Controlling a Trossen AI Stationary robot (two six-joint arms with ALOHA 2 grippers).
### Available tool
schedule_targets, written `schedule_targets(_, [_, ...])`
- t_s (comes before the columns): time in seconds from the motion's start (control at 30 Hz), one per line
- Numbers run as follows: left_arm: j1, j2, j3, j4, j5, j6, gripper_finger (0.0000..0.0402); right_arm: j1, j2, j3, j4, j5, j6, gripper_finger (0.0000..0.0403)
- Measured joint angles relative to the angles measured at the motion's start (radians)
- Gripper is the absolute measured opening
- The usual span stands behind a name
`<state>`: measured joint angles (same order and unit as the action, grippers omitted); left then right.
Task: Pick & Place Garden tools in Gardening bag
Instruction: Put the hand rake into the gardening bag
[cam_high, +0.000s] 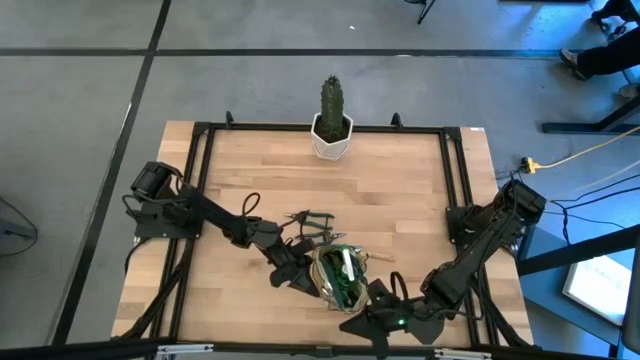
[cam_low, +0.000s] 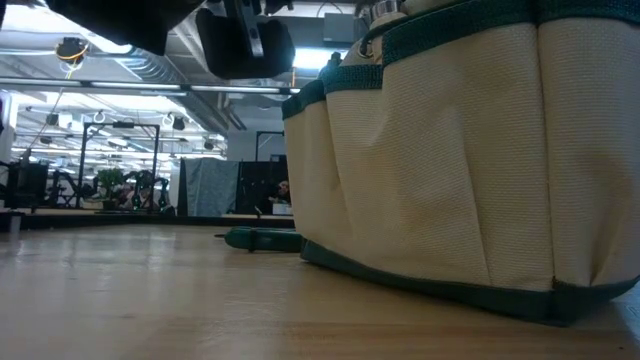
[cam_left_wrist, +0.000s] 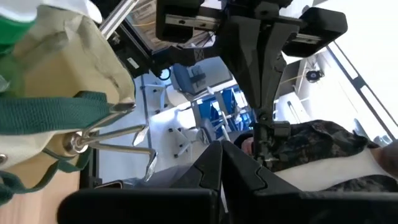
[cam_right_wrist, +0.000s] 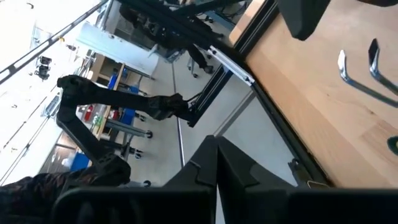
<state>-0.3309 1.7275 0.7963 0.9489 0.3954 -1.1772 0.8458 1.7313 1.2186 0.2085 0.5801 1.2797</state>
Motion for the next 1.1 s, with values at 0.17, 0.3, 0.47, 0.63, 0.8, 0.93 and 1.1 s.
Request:
schedule_targets(0.17, [0.0,0.0,0.0,-0.026,-0.011,-0.006,0.0001,-0.001,0.0,0.0,0.0,0.042,0.0,0.0001])
schedule_targets(0.3, [-0.001,0.0,0.002,-0.043,-0.014,0.01,0.0001,-0.001,0.0,0.0,0.0,0.045,-0.002,0.0001])
schedule_targets(0.47, [-0.001,0.0,0.05,-0.083,-0.014,0.039,0.0001,-0.003,0.0,0.0,0.0,0.048,-0.004,0.0001])
schedule_targets(0.63, [-0.001,0.0,0.094,-0.194,-0.011,0.095,0.0001,-0.004,-0.001,0.0,0.0,0.048,-0.005,0.0001])
schedule_targets(0.8, [-0.009,0.0,0.095,-0.205,-0.025,0.109,0.0001,-0.003,-0.001,0.0,0.0,0.048,-0.005,0.0])
schedule_targets(0.93, [-0.011,0.01,0.095,-0.242,-0.048,0.117,0.0001,-0.003,-0.001,0.0,0.0,0.048,-0.007,0.0])
schedule_targets(1.1, [-0.019,0.062,0.095,-0.196,-0.049,0.093,0.0001,-0.003,-0.001,0.0,-0.001,0.048,-0.012,0.0])
